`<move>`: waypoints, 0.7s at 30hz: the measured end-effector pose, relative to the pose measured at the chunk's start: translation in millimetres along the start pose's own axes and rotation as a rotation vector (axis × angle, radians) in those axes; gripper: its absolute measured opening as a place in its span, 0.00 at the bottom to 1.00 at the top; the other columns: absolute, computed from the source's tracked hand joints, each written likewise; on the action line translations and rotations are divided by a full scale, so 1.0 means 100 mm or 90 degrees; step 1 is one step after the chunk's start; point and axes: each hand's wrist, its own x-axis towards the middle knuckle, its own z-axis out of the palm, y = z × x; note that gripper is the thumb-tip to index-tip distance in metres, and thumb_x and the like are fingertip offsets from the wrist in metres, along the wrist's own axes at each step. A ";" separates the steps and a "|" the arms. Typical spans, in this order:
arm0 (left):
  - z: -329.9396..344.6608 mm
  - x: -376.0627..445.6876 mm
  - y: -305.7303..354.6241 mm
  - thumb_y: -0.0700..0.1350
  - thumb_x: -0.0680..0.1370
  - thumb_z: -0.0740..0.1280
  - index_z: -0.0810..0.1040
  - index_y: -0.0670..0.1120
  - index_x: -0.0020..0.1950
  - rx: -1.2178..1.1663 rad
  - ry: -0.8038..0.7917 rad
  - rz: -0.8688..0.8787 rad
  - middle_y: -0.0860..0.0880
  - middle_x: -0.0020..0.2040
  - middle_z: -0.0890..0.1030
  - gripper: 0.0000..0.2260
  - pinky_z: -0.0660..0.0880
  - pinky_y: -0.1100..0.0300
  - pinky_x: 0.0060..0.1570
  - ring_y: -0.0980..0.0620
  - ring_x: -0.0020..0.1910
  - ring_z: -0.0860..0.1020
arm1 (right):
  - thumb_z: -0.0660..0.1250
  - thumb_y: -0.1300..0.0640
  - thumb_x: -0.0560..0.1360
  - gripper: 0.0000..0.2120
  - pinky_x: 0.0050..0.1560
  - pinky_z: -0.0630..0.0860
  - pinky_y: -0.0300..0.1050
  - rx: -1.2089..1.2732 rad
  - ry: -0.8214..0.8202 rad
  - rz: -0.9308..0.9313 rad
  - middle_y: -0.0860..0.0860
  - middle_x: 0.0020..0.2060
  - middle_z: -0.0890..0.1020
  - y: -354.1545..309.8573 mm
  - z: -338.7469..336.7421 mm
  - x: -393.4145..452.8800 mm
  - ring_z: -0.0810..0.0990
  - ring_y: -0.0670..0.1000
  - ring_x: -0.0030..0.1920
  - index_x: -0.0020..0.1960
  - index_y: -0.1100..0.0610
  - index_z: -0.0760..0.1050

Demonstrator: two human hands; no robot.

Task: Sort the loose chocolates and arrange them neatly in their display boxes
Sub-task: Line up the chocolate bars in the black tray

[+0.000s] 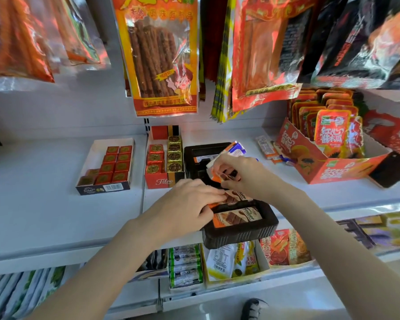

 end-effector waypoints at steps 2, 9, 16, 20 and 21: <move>0.03 -0.03 -0.03 0.43 0.78 0.54 0.68 0.55 0.68 0.005 0.019 0.012 0.60 0.68 0.69 0.20 0.56 0.62 0.65 0.59 0.64 0.65 | 0.65 0.59 0.74 0.11 0.46 0.71 0.42 -0.038 -0.004 0.004 0.54 0.51 0.80 -0.02 0.02 0.02 0.76 0.54 0.52 0.56 0.53 0.72; -0.06 -0.06 -0.06 0.40 0.78 0.58 0.72 0.48 0.66 -0.037 0.115 -0.019 0.53 0.68 0.70 0.17 0.57 0.69 0.63 0.57 0.67 0.65 | 0.62 0.64 0.74 0.11 0.45 0.69 0.34 -0.009 -0.019 -0.002 0.52 0.53 0.81 0.00 -0.05 0.01 0.77 0.50 0.48 0.49 0.57 0.81; -0.12 -0.01 -0.15 0.43 0.80 0.55 0.75 0.47 0.63 -0.006 0.080 -0.076 0.52 0.61 0.75 0.15 0.63 0.66 0.59 0.56 0.60 0.68 | 0.60 0.65 0.75 0.10 0.51 0.71 0.45 -0.042 0.245 0.229 0.62 0.50 0.81 0.67 -0.21 0.13 0.78 0.60 0.49 0.53 0.65 0.78; -0.12 0.03 -0.17 0.43 0.79 0.56 0.76 0.46 0.61 -0.005 0.081 -0.082 0.52 0.59 0.75 0.14 0.66 0.63 0.57 0.55 0.58 0.68 | 0.61 0.60 0.75 0.16 0.53 0.73 0.52 -0.134 0.121 0.323 0.62 0.53 0.78 0.94 -0.10 0.33 0.75 0.63 0.52 0.63 0.60 0.71; -0.13 0.04 -0.17 0.42 0.79 0.56 0.76 0.46 0.61 -0.003 0.078 -0.081 0.52 0.58 0.75 0.14 0.67 0.63 0.57 0.55 0.58 0.68 | 0.62 0.60 0.75 0.16 0.51 0.73 0.51 -0.164 0.118 0.324 0.62 0.52 0.78 0.95 -0.08 0.35 0.75 0.62 0.51 0.61 0.60 0.72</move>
